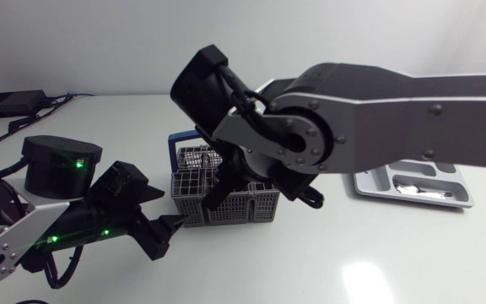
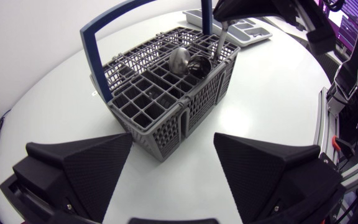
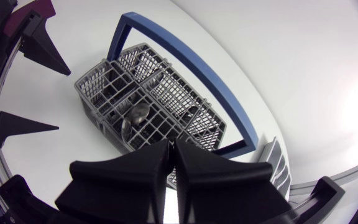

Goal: Unload the cutlery basket into the drawer organizer.

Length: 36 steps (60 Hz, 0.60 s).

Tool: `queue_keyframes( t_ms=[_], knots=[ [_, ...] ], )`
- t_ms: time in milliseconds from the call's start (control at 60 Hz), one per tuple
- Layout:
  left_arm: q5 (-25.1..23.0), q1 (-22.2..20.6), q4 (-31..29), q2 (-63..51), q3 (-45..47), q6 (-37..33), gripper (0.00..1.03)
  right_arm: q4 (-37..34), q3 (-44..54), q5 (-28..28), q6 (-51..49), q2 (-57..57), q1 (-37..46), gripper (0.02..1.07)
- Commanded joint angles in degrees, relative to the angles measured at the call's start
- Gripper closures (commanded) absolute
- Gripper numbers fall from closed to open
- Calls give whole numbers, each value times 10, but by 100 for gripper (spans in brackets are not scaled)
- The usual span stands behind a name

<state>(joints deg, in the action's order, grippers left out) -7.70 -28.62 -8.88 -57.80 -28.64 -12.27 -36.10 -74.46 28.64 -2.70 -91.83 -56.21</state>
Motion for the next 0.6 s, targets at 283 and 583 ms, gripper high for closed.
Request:
queue_keyframes(
  t_ms=[283,583],
  knots=[
    [-2,-2,6,-13,0,-6,12,-30,17,-16,-25,87,-8,101],
    [-1,-2,6,-18,-4,-6,12,-23,26,-51,-21,162,-6,101]
  ],
)
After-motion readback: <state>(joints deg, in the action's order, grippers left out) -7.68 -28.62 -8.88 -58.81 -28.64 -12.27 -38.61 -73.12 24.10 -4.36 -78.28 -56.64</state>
